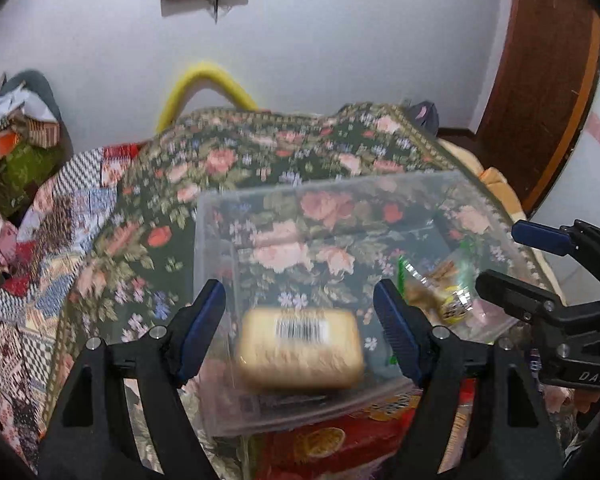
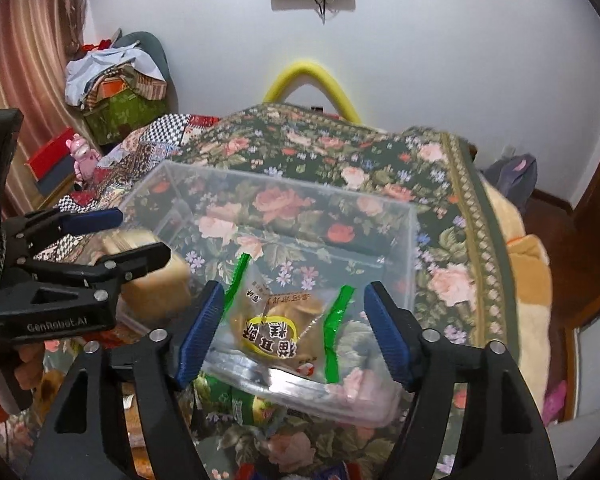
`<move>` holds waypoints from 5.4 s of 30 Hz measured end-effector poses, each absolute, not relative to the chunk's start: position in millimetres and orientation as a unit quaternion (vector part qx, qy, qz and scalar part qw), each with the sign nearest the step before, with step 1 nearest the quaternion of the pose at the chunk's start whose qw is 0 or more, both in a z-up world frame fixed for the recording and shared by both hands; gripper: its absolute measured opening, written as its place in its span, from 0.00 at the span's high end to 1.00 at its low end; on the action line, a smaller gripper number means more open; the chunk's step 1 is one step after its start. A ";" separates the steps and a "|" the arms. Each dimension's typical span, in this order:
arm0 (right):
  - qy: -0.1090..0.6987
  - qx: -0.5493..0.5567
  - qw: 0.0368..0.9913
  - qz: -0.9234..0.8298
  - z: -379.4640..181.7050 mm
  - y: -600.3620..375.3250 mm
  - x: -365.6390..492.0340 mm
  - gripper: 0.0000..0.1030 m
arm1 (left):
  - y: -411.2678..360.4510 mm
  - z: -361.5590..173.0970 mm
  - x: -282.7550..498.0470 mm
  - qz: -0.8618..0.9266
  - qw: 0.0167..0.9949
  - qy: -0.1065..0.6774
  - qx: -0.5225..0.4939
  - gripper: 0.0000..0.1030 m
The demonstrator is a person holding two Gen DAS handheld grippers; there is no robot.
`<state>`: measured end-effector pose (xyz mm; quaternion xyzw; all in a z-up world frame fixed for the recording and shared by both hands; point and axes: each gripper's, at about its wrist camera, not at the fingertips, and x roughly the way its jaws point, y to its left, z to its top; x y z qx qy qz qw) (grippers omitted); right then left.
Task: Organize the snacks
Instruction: 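Carry both held snacks over the clear box and open both tools, then grasp the pastry pack with left tool while right grasps orange-labelled cake, then lower both held snacks into the clear box and open both tools, then grasp the green cup jelly with left tool while right grasps blue biscuit bag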
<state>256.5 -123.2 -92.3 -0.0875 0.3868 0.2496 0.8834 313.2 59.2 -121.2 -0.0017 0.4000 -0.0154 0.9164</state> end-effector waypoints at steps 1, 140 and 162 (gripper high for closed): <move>0.381 -0.089 0.886 0.249 -88.6 -125.3 254.0 0.30 | 57.9 -114.7 310.0 -0.015 0.919 0.394 0.003 0.25; 0.391 -0.065 0.890 0.228 -79.2 -152.0 270.8 0.47 | 73.9 -94.9 304.0 -0.033 0.915 0.401 -0.002 0.26; 0.413 -0.030 0.884 0.216 -103.0 -198.7 192.4 0.32 | 104.4 -123.9 189.6 -0.016 0.909 0.415 -0.018 0.22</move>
